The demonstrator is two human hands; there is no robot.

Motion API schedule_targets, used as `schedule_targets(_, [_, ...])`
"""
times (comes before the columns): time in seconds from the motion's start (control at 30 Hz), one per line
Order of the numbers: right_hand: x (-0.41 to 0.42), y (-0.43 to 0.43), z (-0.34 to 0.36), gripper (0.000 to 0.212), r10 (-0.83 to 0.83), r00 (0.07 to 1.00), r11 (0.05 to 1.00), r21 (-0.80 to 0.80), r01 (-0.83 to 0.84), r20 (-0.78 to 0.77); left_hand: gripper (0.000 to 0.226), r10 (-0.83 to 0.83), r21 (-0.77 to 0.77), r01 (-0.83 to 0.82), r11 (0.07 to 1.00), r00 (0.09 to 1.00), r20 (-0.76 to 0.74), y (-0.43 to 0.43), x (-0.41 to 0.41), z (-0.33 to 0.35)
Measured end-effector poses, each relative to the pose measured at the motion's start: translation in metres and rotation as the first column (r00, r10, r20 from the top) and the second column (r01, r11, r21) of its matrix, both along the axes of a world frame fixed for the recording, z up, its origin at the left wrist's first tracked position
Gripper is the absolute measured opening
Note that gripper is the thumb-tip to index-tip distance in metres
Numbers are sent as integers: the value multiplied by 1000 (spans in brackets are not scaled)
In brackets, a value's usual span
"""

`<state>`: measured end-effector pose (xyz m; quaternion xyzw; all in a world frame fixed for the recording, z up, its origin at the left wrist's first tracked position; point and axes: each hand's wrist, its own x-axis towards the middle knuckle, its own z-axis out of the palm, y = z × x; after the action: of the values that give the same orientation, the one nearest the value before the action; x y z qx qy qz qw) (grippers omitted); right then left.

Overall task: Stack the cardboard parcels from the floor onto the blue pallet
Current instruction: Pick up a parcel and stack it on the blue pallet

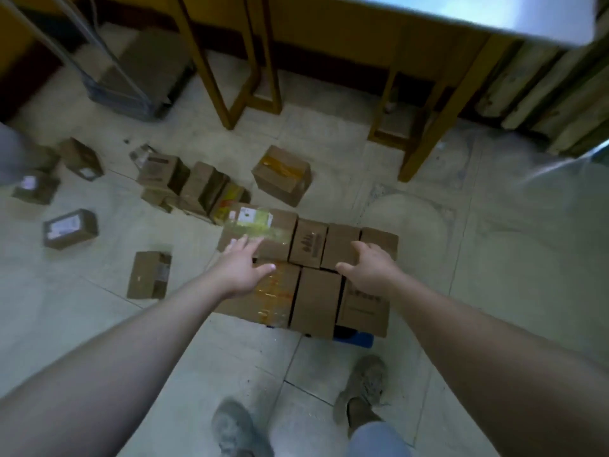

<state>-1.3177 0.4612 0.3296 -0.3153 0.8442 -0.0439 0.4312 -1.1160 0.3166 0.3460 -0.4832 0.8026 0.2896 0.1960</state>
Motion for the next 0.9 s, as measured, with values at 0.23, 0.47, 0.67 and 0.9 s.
schedule_targets(0.23, [139, -61, 123, 69, 31, 991, 982, -181, -54, -129, 73, 48, -81, -56, 995, 995, -92, -41, 161, 125])
schedule_targets(0.47, [253, -137, 214, 72, 219, 950, 908, -309, -281, -222, 72, 93, -160, -125, 979, 977, -194, -103, 297, 221])
schedule_targets(0.67, [306, -212, 254, 69, 300, 927, 858, -360, -366, -227, 73, 186, -233, -245, 941, 951, -248, -155, 365, 255])
schedule_targets(0.9, [353, -327, 258, 73, 371, 896, 821, -366, -439, -242, 73, 259, -288, -311, 906, 944, -205, -243, 427, 268])
